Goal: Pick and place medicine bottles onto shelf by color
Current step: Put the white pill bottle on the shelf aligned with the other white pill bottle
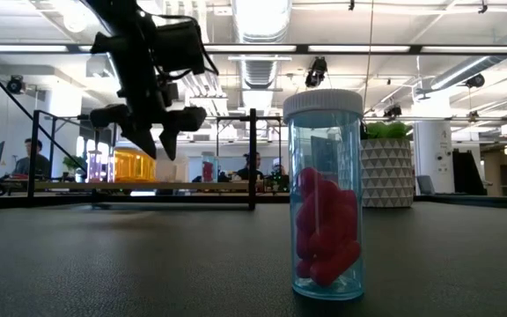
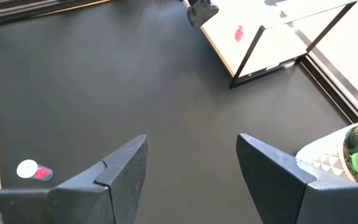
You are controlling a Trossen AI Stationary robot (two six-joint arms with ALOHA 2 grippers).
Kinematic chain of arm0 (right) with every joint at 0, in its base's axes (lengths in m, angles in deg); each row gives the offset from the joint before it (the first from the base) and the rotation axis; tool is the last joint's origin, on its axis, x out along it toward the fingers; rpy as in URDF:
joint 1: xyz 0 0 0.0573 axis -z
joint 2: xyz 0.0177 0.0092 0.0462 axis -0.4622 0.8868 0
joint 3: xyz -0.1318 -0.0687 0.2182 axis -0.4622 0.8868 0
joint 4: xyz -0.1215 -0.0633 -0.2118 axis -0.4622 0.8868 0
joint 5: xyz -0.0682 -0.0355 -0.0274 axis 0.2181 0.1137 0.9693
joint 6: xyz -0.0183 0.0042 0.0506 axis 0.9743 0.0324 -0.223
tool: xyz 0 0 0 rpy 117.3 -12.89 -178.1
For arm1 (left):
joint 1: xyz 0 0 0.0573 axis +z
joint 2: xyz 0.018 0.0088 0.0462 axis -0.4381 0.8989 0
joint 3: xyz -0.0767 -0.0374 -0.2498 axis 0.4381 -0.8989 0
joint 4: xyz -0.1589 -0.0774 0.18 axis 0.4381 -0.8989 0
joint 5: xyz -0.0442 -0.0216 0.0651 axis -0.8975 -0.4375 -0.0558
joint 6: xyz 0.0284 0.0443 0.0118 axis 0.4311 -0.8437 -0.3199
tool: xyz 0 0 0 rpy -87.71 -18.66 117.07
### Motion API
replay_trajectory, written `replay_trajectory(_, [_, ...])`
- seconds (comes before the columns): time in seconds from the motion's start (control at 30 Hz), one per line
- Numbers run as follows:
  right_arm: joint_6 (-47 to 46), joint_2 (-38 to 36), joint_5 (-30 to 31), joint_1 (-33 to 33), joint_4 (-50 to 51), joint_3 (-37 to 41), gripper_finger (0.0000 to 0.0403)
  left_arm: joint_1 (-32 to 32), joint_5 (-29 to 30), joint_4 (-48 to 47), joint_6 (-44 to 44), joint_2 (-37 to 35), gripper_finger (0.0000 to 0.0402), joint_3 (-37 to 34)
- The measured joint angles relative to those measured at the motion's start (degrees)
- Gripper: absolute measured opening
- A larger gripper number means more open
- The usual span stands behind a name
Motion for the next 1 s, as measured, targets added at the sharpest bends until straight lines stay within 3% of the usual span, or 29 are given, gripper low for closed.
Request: replay_trajectory(1.0, [0.0,0.1,-0.2,-0.1,0.2,0.0,0.0237,0.9,-3.2,2.5,-0.5,-0.3,0.0135,0.2])
